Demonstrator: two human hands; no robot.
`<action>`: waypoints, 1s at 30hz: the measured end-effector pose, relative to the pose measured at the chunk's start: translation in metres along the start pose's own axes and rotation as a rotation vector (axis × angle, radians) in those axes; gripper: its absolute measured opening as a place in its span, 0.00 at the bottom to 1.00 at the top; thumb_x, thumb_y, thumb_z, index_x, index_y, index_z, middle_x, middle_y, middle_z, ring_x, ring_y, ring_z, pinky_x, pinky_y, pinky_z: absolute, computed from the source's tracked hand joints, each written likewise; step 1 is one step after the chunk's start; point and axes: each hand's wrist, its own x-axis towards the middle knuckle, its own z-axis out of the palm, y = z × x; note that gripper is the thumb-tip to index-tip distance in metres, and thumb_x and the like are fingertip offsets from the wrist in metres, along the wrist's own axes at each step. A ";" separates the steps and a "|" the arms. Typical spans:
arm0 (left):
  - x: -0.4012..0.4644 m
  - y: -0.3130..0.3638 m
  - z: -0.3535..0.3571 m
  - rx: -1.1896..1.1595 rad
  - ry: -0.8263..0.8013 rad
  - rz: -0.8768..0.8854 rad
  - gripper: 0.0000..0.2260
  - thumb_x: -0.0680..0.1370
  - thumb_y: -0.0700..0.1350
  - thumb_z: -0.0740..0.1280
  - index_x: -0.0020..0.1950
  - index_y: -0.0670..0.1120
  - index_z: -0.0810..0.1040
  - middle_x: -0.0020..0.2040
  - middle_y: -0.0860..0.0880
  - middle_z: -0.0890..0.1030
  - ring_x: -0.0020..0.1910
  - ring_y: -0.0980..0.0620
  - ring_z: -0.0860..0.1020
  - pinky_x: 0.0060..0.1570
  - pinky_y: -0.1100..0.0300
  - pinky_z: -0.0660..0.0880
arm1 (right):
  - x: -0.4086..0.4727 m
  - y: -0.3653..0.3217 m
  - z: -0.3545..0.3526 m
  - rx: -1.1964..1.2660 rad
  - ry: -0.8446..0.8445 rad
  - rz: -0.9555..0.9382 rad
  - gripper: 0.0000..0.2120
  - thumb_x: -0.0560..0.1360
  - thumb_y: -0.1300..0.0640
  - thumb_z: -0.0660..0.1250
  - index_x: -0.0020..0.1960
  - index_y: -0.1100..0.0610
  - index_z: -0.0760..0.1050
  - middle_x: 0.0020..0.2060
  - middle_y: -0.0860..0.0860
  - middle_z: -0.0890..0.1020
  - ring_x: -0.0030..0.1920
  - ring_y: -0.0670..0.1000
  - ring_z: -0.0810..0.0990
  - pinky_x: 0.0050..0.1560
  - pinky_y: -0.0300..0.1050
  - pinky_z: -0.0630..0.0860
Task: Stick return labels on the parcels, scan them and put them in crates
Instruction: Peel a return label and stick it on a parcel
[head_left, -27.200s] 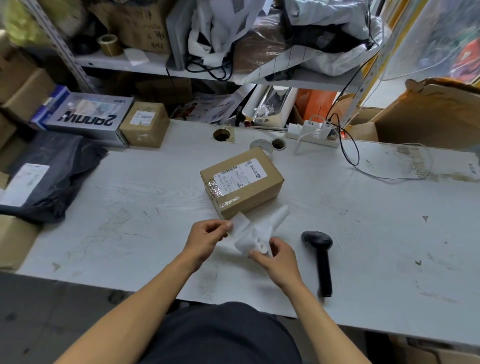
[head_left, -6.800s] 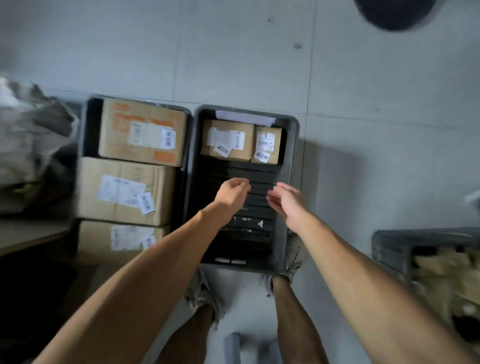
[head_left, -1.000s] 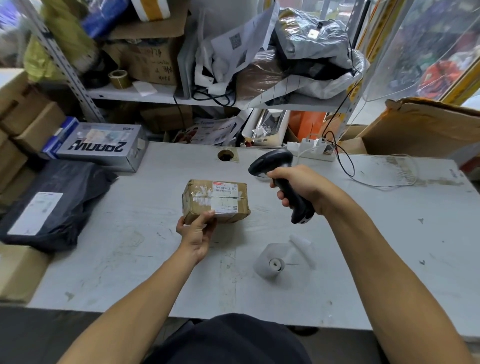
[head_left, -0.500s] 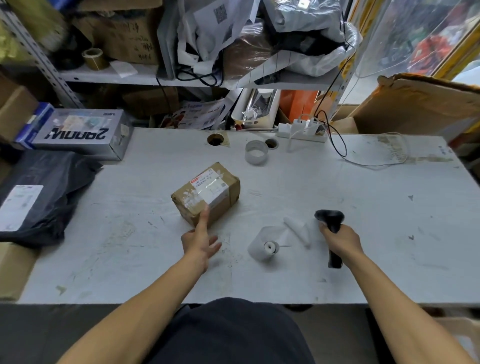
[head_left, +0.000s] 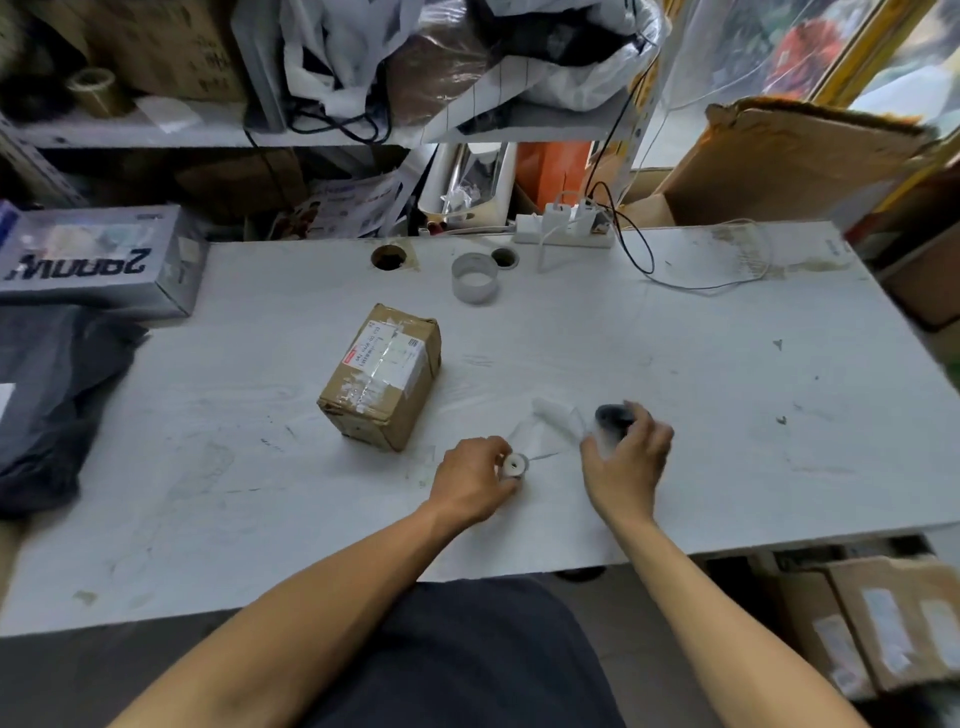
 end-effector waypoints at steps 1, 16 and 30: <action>0.000 -0.003 -0.001 -0.054 0.003 -0.037 0.16 0.74 0.51 0.75 0.60 0.51 0.81 0.56 0.51 0.83 0.53 0.49 0.81 0.53 0.55 0.78 | -0.004 -0.005 0.005 0.020 -0.092 -0.083 0.22 0.76 0.57 0.71 0.67 0.57 0.70 0.60 0.54 0.69 0.58 0.50 0.67 0.62 0.43 0.66; -0.008 -0.026 -0.051 -0.668 0.082 -0.144 0.20 0.76 0.47 0.76 0.66 0.52 0.77 0.60 0.52 0.80 0.44 0.51 0.84 0.45 0.60 0.81 | -0.001 -0.045 0.028 0.884 -1.074 0.446 0.14 0.81 0.59 0.66 0.62 0.66 0.80 0.56 0.60 0.84 0.53 0.55 0.84 0.55 0.46 0.79; -0.008 -0.017 -0.042 -0.536 0.151 -0.048 0.07 0.77 0.44 0.75 0.54 0.46 0.87 0.45 0.56 0.86 0.45 0.64 0.83 0.49 0.67 0.78 | -0.001 -0.042 0.034 0.819 -0.775 0.283 0.18 0.69 0.55 0.78 0.55 0.62 0.80 0.50 0.59 0.86 0.55 0.58 0.85 0.55 0.50 0.81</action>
